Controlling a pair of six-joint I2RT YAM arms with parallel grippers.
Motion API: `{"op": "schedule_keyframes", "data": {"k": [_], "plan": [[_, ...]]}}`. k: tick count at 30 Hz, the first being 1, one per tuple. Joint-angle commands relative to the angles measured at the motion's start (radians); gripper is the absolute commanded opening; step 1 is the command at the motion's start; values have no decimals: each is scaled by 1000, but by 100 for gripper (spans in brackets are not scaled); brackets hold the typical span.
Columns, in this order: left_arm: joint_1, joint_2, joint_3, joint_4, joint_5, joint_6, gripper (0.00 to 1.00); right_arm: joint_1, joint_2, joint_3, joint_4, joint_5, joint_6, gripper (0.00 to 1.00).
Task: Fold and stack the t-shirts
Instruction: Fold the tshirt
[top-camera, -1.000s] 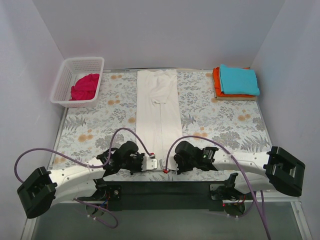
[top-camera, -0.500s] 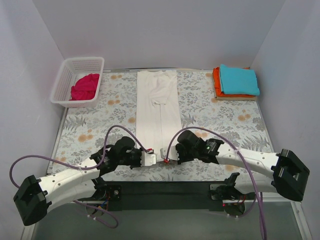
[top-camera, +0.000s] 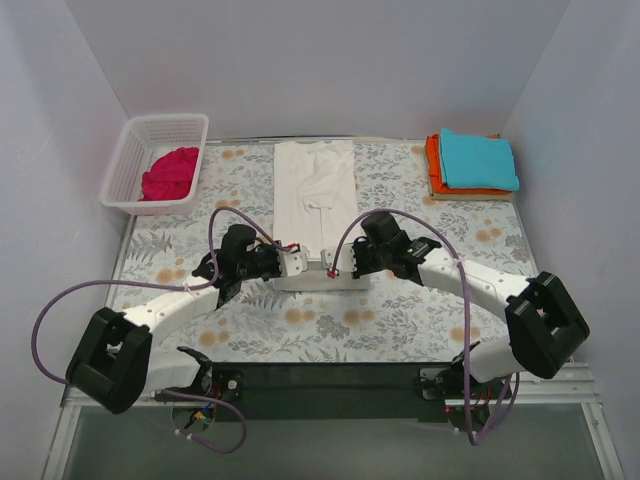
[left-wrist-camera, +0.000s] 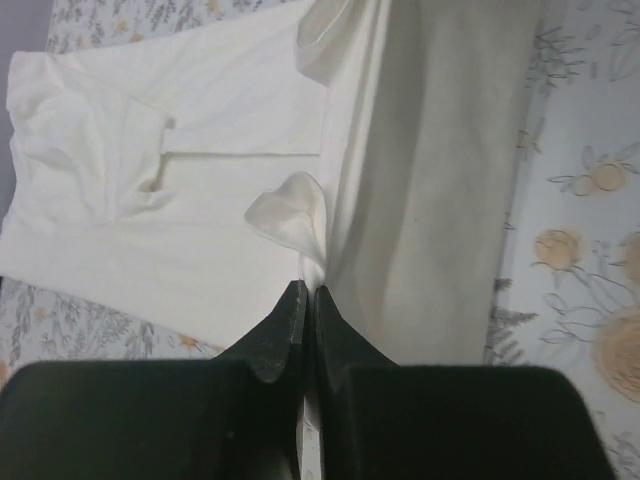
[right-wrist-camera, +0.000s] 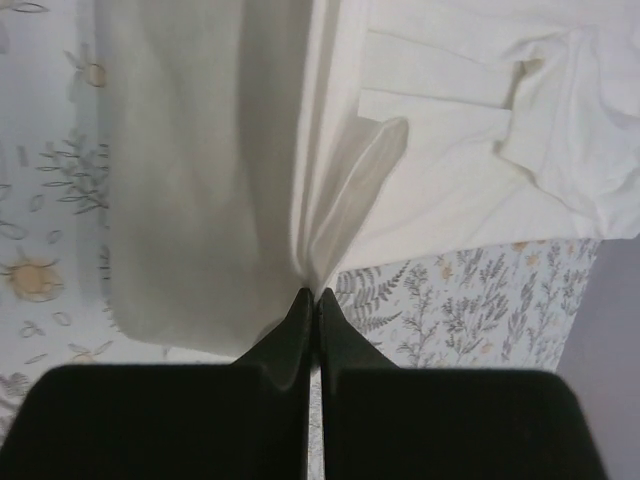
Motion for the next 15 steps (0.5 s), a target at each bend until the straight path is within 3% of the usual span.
{"op": "schedule_keyframes", "data": {"k": [1,7,15], "plan": [[77,117,76,146,91,99,0,-67,87,98,54,-45,-115,1],[192,323,216,260,177,148,0,-152,269,264,88,-88,-168,1],[244,556,351,350,212,177,0,-210,466,445,94,-118,-188,1]]}}
